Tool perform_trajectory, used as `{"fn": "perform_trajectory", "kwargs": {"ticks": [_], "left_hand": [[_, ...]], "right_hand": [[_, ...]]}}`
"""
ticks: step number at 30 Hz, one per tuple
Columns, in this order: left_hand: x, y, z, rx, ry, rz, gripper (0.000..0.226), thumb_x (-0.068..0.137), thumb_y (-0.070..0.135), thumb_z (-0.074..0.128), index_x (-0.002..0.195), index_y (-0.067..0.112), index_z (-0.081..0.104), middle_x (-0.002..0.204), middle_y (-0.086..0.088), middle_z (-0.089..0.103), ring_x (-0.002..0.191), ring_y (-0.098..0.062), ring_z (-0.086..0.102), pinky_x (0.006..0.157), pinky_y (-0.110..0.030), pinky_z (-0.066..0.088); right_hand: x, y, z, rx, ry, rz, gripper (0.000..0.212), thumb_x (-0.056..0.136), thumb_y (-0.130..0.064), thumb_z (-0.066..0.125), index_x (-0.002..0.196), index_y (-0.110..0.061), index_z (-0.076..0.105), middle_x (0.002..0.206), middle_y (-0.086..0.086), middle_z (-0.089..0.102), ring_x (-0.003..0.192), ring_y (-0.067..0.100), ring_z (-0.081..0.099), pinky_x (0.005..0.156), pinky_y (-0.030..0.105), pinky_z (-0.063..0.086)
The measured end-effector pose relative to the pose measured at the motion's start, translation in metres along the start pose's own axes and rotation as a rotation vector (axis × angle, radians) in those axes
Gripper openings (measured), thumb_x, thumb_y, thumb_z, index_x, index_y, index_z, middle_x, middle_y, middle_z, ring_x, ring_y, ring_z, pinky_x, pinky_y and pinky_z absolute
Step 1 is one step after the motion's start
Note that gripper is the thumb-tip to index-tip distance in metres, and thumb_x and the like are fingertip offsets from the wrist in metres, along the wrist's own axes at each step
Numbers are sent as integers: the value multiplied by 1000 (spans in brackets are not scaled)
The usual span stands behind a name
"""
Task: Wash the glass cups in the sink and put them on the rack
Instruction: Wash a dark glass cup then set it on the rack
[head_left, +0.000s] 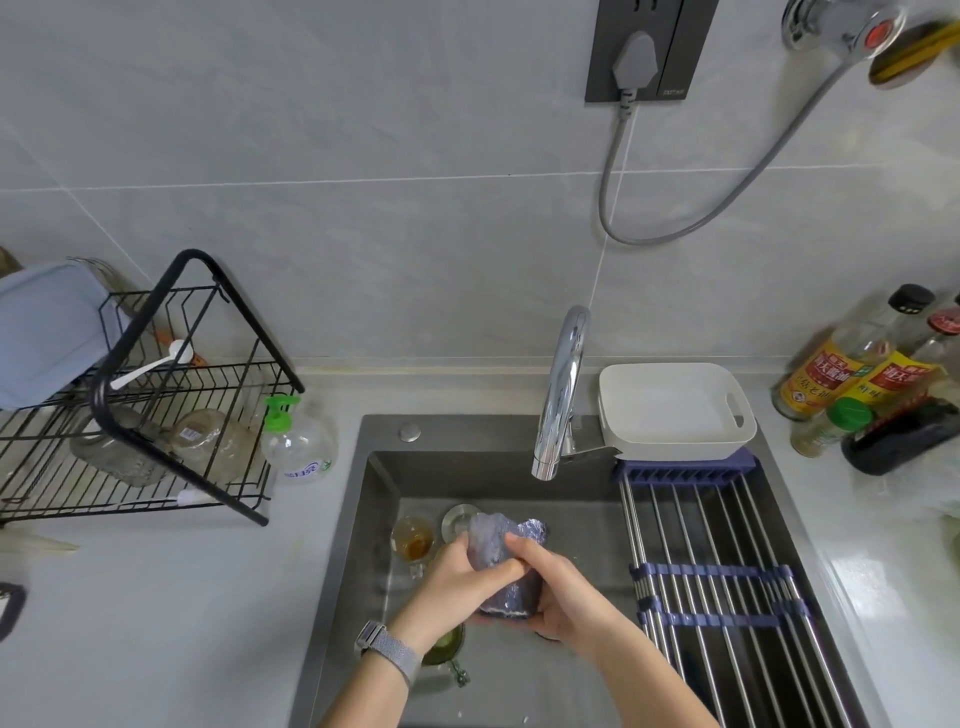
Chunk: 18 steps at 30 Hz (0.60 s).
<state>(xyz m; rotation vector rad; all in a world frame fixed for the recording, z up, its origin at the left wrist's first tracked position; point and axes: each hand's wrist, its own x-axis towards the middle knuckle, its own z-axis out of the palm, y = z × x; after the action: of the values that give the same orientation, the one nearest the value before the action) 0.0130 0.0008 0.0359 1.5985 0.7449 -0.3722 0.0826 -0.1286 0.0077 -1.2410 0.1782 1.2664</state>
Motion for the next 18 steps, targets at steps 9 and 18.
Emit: {"fn": "perform_trajectory", "kwargs": {"ticks": [9,18], "left_hand": [[-36,-17,-16,-168,113,170,73,52,28,89,115,17,55,108,1,72,98,-8,69,79,-25,57],[-88,-34,-47,-263,231,246,76,45,32,88,113,9,62,105,-6,74,99,-19,70,88,-38,57]], "right_hand": [[-33,-21,18,-328,-159,-130,50,74,-35,76,119,-19,62,114,2,72,108,21,67,98,43,51],[-53,-27,72,-526,-354,-223,56,77,-35,76,125,-15,57,119,2,69,109,18,66,96,39,53]]}}
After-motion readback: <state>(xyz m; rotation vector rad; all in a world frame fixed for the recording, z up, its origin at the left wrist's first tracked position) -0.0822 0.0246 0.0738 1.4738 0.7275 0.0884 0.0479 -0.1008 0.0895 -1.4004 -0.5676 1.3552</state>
